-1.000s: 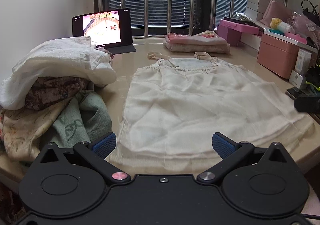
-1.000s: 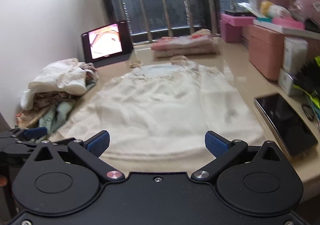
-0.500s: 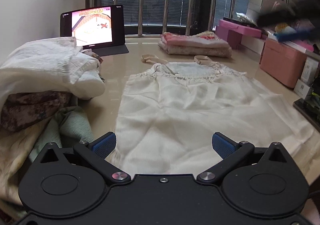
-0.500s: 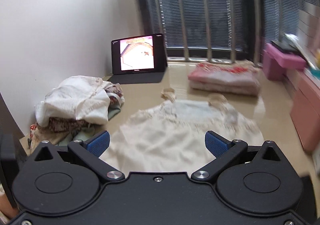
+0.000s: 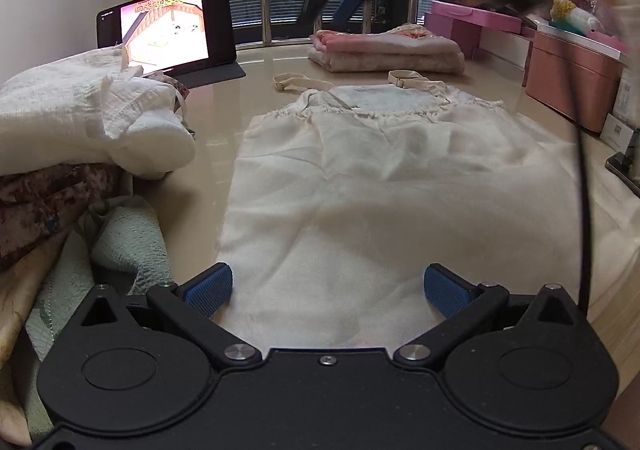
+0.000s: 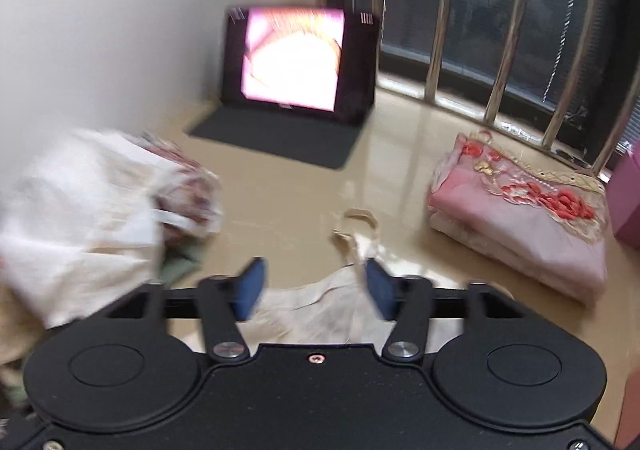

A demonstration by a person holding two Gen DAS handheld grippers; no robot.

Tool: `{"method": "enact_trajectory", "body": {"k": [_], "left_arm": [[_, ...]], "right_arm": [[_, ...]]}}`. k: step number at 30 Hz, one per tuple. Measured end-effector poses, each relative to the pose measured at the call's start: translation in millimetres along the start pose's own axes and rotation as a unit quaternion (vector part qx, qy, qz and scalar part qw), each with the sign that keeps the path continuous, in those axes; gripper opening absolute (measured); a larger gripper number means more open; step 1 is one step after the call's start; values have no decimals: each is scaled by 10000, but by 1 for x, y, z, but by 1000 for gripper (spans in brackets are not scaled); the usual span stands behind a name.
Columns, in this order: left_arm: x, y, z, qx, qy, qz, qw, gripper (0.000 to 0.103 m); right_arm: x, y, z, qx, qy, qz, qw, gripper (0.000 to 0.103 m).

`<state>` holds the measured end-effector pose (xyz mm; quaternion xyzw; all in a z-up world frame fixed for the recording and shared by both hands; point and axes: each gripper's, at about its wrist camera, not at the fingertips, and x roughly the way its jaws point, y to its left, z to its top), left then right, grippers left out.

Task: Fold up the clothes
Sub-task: 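Grasp a shoulder strap of the cream garment with the right gripper, then lay the strap onto the garment front and open the right gripper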

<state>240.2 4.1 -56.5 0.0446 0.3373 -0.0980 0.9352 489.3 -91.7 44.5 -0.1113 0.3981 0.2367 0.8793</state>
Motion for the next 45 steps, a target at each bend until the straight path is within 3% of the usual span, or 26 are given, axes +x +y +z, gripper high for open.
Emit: {"method": "enact_trajectory", "body": {"k": [4, 11, 13, 15, 18, 22, 28, 31, 33, 39, 43, 45], "left_arm": [[0, 0, 0, -25, -13, 8, 10000, 103], [-1, -2, 0, -33, 8, -31, 10000, 103], [-1, -3, 1, -28, 24, -52, 10000, 103], [0, -3, 0, -28, 29, -56, 10000, 103], [0, -3, 0, -26, 16, -57, 10000, 103], [1, -2, 0, -20, 1, -72, 10000, 103], [2, -3, 0, -31, -14, -48, 10000, 103], [4, -2, 2, -41, -8, -37, 10000, 103], [5, -2, 2, -46, 7, -34, 10000, 103], [5, -2, 2, -74, 4, 5, 10000, 103], [3, 0, 3, -218, -9, -52, 9997, 103], [0, 7, 5, -510, -50, -210, 9985, 103]], "right_arm": [[62, 0, 8, -63, 392, -212, 9990, 43], [111, -3, 14, 132, 510, -404, 9978, 40], [116, -3, 14, 157, 605, -429, 9971, 17], [115, -5, 15, 220, 632, -397, 9970, 5], [93, -13, 13, 507, 425, -59, 9978, 1], [45, -27, 3, 880, 98, 691, 9937, 0], [-19, -39, -40, 1014, -1, 1577, 9823, 1], [-20, -39, -68, 1047, 456, 1739, 9781, 8], [-19, -41, -84, 1108, 698, 1717, 9764, 44], [-53, -65, -112, 1675, 168, 1380, 9760, 50], [-83, -85, -122, 1802, -163, 870, 9796, 57], [-96, -92, -126, 1773, -274, 595, 9820, 73]]}}
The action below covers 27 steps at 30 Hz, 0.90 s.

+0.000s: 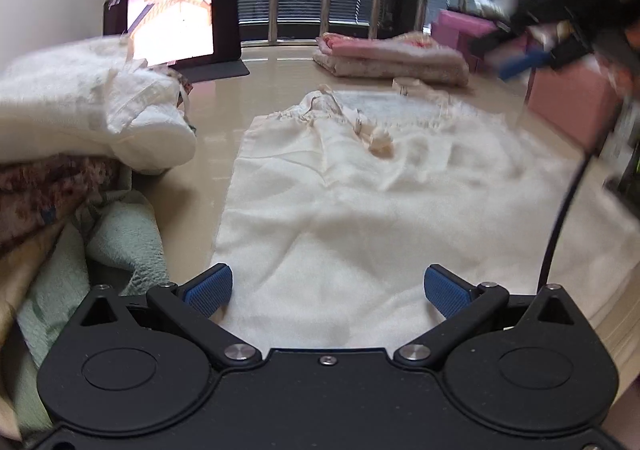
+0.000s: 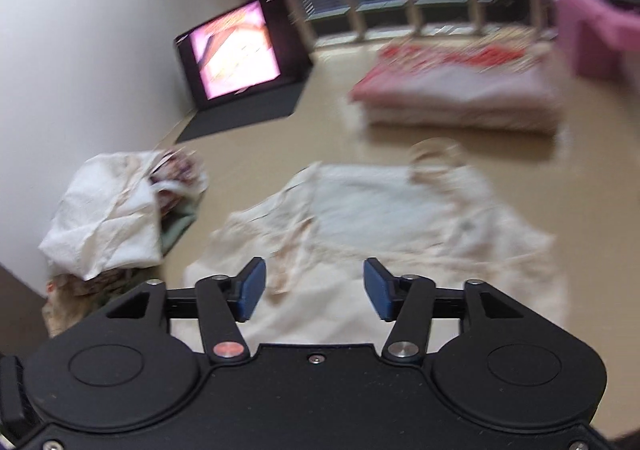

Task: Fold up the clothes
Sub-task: 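Lay the strap onto the garment front and open the right gripper, then grasp the other shoulder strap with the right gripper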

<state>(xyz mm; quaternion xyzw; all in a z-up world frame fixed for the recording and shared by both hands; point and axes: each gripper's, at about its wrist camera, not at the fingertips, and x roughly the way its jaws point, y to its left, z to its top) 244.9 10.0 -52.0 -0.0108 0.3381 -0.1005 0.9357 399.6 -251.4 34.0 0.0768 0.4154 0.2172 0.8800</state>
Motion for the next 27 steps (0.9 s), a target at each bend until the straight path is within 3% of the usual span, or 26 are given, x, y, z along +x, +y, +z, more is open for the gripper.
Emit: {"method": "enact_trajectory", "body": {"k": [2, 5, 8, 12, 17, 22, 25, 26, 27], "left_arm": [[-5, 5, 6, -322, -125, -154, 9993, 103], [-6, 5, 17, -522, -202, -274, 9981, 103], [2, -7, 25, -298, -203, -127, 9993, 103], [18, -24, 25, 99, -264, 125, 9995, 103], [37, -25, 16, 157, -164, 106, 9997, 103], [37, -25, 14, 203, -184, 163, 9995, 103], [38, -32, 13, 409, -118, 293, 9987, 103], [38, -31, 13, 401, -118, 293, 9987, 103], [38, -31, 13, 392, -118, 292, 9987, 103]], "right_arm": [[-11, -6, -1, -83, -128, -221, 9996, 88], [-21, -12, -3, -279, -261, -480, 9981, 93], [-20, -15, 3, -352, -379, -743, 9959, 99], [-6, -15, 19, -544, -460, -978, 9927, 99], [25, -5, 41, -967, -815, -1447, 9814, 95], [78, -7, 63, -1067, -152, -1280, 9859, 81], [107, -13, 68, -1027, 91, -1321, 9859, 47], [115, -16, 69, -1000, 152, -1349, 9857, 41], [122, -18, 70, -941, 182, -1364, 9860, 41]]}}
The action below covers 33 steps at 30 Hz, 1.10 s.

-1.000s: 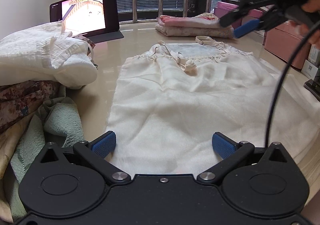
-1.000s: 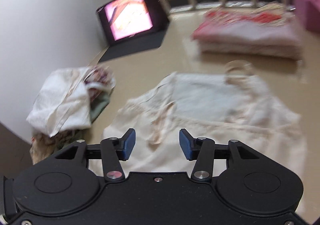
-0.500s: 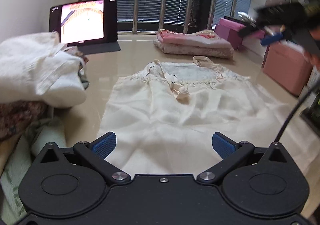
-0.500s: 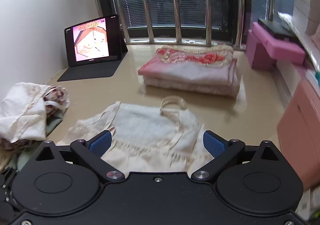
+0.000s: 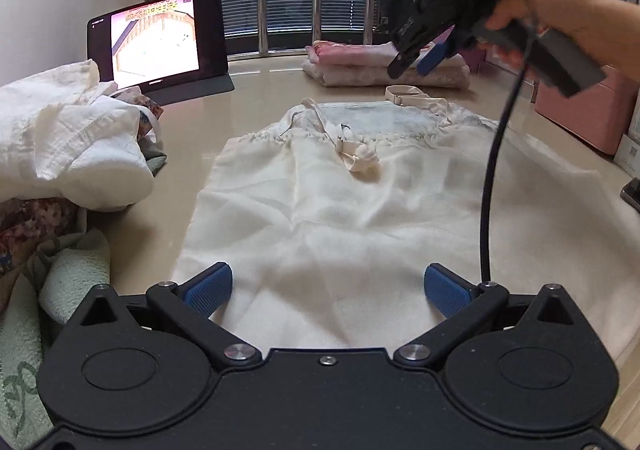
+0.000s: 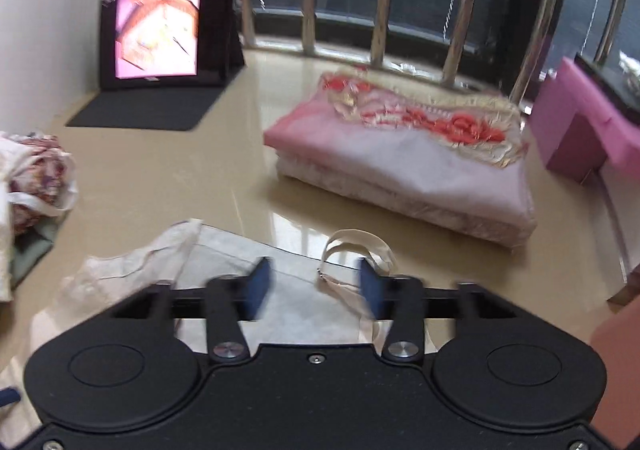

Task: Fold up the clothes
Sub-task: 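Grasp the other shoulder strap with the right gripper, then fold the held strap down onto the garment front and open the right gripper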

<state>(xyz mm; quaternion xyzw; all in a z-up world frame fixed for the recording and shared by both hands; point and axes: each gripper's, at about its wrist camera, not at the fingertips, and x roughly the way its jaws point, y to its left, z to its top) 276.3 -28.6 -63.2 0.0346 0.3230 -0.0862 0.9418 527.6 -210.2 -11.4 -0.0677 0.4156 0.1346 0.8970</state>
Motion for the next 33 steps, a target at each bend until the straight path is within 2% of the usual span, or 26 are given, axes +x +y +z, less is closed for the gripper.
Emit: {"method": "enact_trajectory", "body": {"k": [6, 11, 13, 16, 18, 25, 33], "left_arm": [[0, 0, 0, -17, 1, -2, 10000, 103], [0, 1, 0, -14, 2, -11, 10000, 103], [0, 1, 0, -13, 1, -12, 10000, 103], [0, 1, 0, -12, 2, -13, 10000, 103], [0, 0, 0, -12, 2, -13, 10000, 103], [0, 1, 0, -7, 2, -18, 10000, 103], [0, 1, 0, -7, 2, -22, 10000, 103]], "right_arm": [[27, -5, 5, 359, 256, 98, 9990, 42], [41, 0, 6, 353, 388, -40, 9986, 41], [45, 1, 5, 361, 437, -84, 9984, 36], [47, -1, 3, 395, 432, -53, 9983, 12], [46, -4, 2, 452, 380, -59, 9982, 7], [23, -24, -1, 961, 135, 352, 9947, 3], [-31, -40, -19, 1039, -229, 755, 9915, 3]]}}
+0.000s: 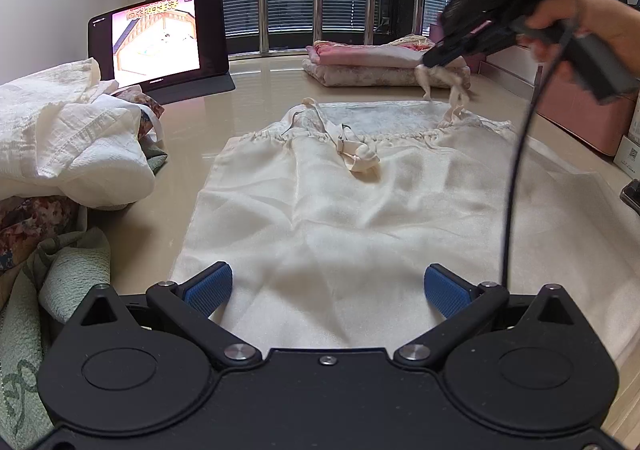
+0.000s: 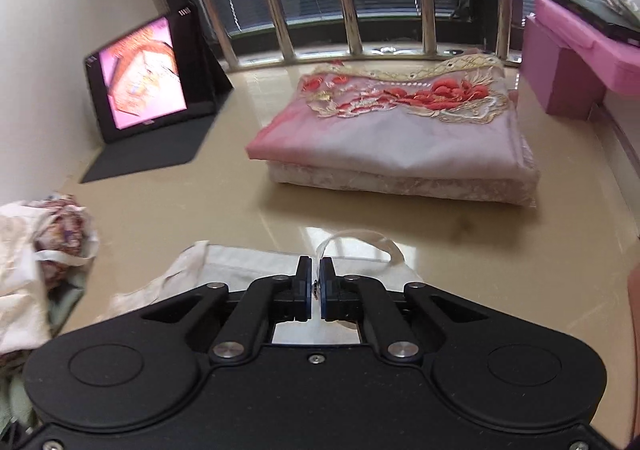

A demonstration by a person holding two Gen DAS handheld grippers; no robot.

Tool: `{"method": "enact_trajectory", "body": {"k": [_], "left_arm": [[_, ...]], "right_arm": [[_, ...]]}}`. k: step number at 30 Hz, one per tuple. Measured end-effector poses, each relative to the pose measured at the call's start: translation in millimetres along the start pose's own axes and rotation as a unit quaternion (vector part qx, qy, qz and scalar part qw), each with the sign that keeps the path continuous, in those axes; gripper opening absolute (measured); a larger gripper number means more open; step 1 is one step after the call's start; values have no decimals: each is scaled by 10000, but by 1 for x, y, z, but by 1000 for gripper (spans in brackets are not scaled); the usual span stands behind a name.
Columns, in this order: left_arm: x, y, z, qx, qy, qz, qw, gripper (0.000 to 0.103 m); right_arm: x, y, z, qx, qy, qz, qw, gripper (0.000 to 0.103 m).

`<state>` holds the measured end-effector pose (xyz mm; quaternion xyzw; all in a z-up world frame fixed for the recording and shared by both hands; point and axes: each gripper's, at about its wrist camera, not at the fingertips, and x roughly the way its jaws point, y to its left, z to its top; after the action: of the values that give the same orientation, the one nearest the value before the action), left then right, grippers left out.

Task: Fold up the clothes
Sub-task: 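Fold the held strap down onto the garment front and open the right gripper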

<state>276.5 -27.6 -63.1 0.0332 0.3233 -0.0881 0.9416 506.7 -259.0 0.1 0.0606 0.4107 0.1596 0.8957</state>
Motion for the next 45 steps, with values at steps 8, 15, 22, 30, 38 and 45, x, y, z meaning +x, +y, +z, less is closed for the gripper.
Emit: {"method": "enact_trajectory", "body": {"k": [8, 15, 22, 30, 38, 45], "left_arm": [[0, 0, 0, 5, 0, 1, 10000, 103], [-1, 0, -1, -10, -5, 22, 10000, 103], [-2, 0, -2, -27, -13, 56, 10000, 103], [-2, 0, -2, -78, -19, 114, 9999, 103], [-3, 1, -2, -82, -19, 111, 9999, 103], [-2, 2, -2, -84, -22, 101, 9999, 103]], "right_arm": [[-42, -20, -41, 474, 68, 567, 9972, 4], [-23, -34, -74, 720, 464, 364, 9957, 32], [-44, -36, -83, 694, -362, 310, 9964, 46], [-9, -24, -60, -216, -411, -679, 9966, 51], [5, -23, -53, -259, -290, -468, 9981, 0], [-55, -36, -65, 186, -654, 798, 9945, 1]]}}
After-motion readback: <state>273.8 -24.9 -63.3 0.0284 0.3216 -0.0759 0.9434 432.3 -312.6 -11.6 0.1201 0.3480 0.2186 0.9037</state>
